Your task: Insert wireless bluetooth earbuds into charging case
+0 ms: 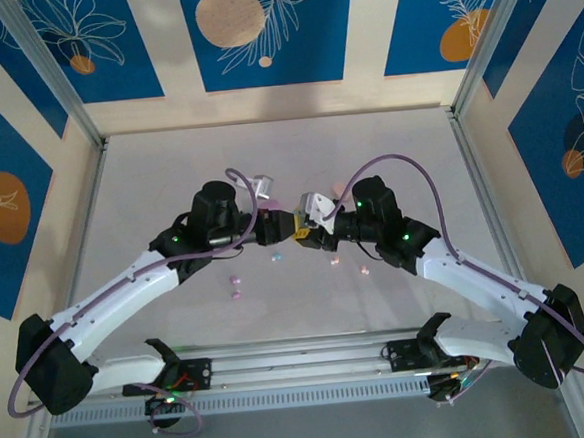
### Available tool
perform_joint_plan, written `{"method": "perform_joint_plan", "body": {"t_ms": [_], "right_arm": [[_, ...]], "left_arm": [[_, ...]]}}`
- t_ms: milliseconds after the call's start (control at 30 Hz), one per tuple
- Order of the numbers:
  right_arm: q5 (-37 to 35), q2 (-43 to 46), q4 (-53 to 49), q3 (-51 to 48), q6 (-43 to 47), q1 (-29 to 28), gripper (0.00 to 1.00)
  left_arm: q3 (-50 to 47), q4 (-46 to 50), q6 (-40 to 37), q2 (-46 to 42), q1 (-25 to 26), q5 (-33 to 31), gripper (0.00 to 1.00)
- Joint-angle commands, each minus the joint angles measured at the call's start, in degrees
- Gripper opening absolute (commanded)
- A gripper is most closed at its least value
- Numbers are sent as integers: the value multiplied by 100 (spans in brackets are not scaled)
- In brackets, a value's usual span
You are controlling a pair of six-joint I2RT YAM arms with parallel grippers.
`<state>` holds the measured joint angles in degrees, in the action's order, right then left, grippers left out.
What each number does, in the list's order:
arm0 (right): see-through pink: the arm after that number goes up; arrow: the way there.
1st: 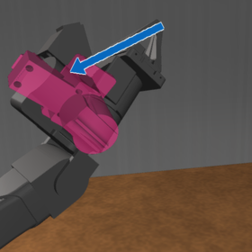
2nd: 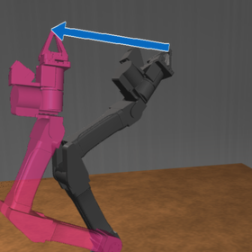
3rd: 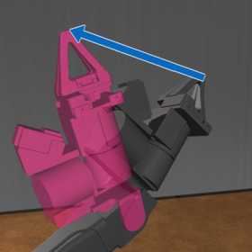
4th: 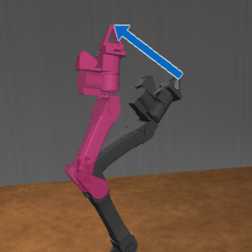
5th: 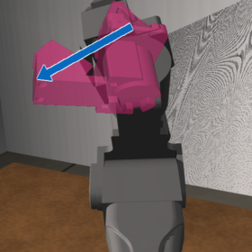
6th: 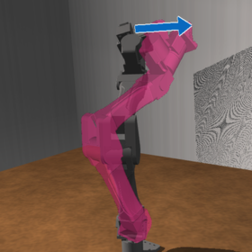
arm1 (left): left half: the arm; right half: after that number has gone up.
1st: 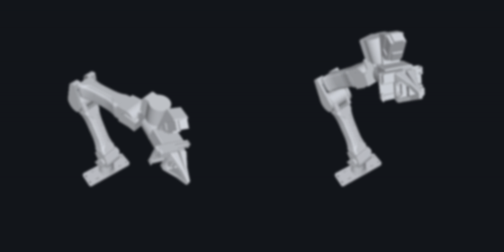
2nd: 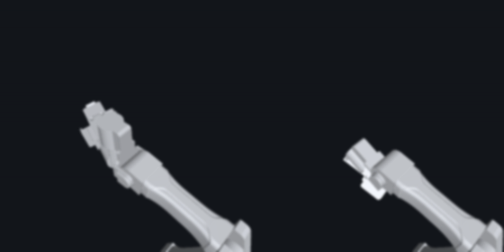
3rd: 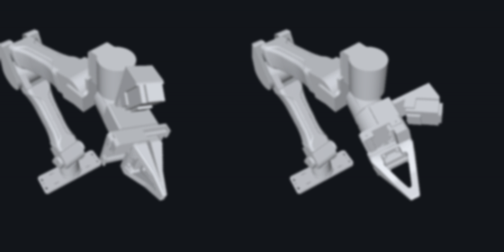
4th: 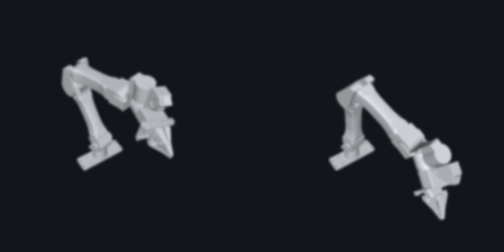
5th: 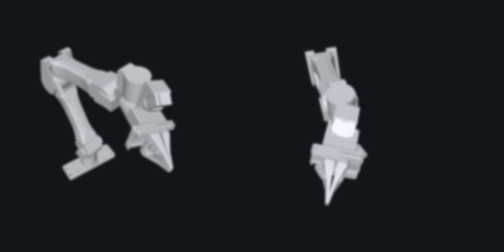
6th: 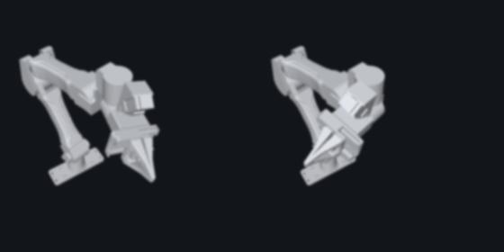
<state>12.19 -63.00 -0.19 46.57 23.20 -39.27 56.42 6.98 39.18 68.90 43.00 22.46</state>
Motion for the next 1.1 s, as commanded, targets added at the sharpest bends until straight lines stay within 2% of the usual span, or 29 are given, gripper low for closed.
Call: {"method": "perform_joint_plan", "body": {"t_ms": [0, 100, 167, 300, 400, 467, 633, 833, 1067], "right_arm": [[-8, 164, 24, 26, 237, -124, 30], [-154, 314, 183, -60, 167, -133, 34], [-193, 505, 404, -223, 103, -88, 40], [97, 977, 1283, -966, -221, 385, 61], [1290, 1096, 1352, -1254, -605, 1213, 60], [1743, 1147, 1235, -1272, -667, 1474, 59], [2076, 1124, 1452, -1215, -573, 1466, 60], [1957, 704, 2067, -1020, -932, 1441, 61], [2158, 242, 2447, -702, -1264, 1431, 55]], "left_arm": [[193, 39, 138, 115, 16, -193, 25], [237, 79, 270, 104, 13, -186, 13], [167, 33, 558, -9, -1, -324, 10], [-331, -735, 1660, -358, -140, -318, 5], [-719, -1722, 2603, -452, -231, -71, 3], [-752, -2050, 2954, -393, -241, 87, 3], [-726, -2333, 3329, -224, -244, 300, 3], [-743, -2612, 3449, -125, -240, 383, 4], [-651, -2636, 3369, -53, -245, 529, 5]]}}
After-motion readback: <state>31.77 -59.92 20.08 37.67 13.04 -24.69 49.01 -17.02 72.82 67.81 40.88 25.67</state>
